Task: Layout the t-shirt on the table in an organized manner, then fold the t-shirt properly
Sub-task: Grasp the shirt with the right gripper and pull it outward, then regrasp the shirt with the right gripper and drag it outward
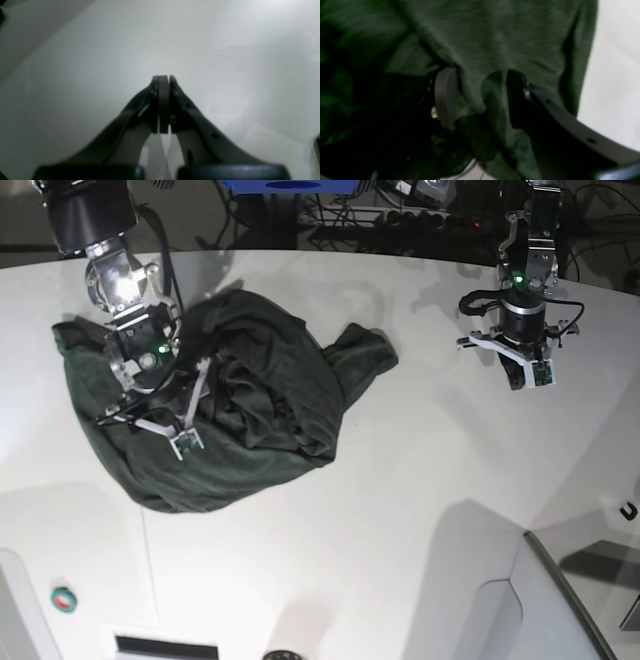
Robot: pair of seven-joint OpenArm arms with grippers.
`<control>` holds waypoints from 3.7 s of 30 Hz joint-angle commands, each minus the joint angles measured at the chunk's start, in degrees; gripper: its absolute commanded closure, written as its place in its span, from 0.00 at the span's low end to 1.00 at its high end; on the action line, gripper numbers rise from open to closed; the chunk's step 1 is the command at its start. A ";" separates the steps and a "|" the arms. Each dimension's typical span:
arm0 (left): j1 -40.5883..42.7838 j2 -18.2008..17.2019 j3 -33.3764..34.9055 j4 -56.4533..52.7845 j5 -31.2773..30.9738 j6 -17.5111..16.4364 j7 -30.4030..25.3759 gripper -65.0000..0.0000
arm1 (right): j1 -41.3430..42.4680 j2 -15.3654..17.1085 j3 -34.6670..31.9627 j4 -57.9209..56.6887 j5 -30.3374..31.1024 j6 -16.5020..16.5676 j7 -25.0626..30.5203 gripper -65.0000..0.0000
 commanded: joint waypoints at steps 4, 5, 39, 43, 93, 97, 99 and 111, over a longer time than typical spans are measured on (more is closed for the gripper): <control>0.38 -0.46 -0.24 1.09 0.05 0.31 -1.55 1.00 | 1.87 0.07 0.23 0.72 -0.08 -0.48 0.86 0.55; 0.46 -0.38 -0.24 1.09 0.05 0.31 -1.55 1.00 | 2.22 0.25 0.23 0.72 -0.08 -0.48 0.86 0.55; -1.73 -0.38 0.28 1.09 0.05 0.31 -1.64 1.00 | -21.86 -1.07 38.91 38.35 3.97 16.05 1.04 0.99; -2.17 -0.38 3.98 2.06 0.05 0.31 -1.55 1.00 | -21.69 -2.21 45.50 37.74 5.46 19.30 1.04 0.99; 4.16 -2.84 -0.51 2.94 -0.04 0.31 -1.64 1.00 | -18.43 -6.08 20.09 26.66 -1.75 26.86 -4.85 0.56; 4.16 -2.84 -0.51 2.94 -0.04 0.31 -1.64 1.00 | -18.61 -6.34 18.78 26.83 -1.75 26.86 -4.77 0.35; 4.16 -2.84 -0.51 2.94 -0.04 0.31 -1.64 1.00 | -18.79 -6.25 18.07 26.92 -1.75 26.86 -4.50 0.22; 3.72 -2.84 -0.51 2.58 -0.04 0.31 -1.64 1.00 | -13.34 -6.25 15.61 19.71 -1.75 26.86 -4.59 0.35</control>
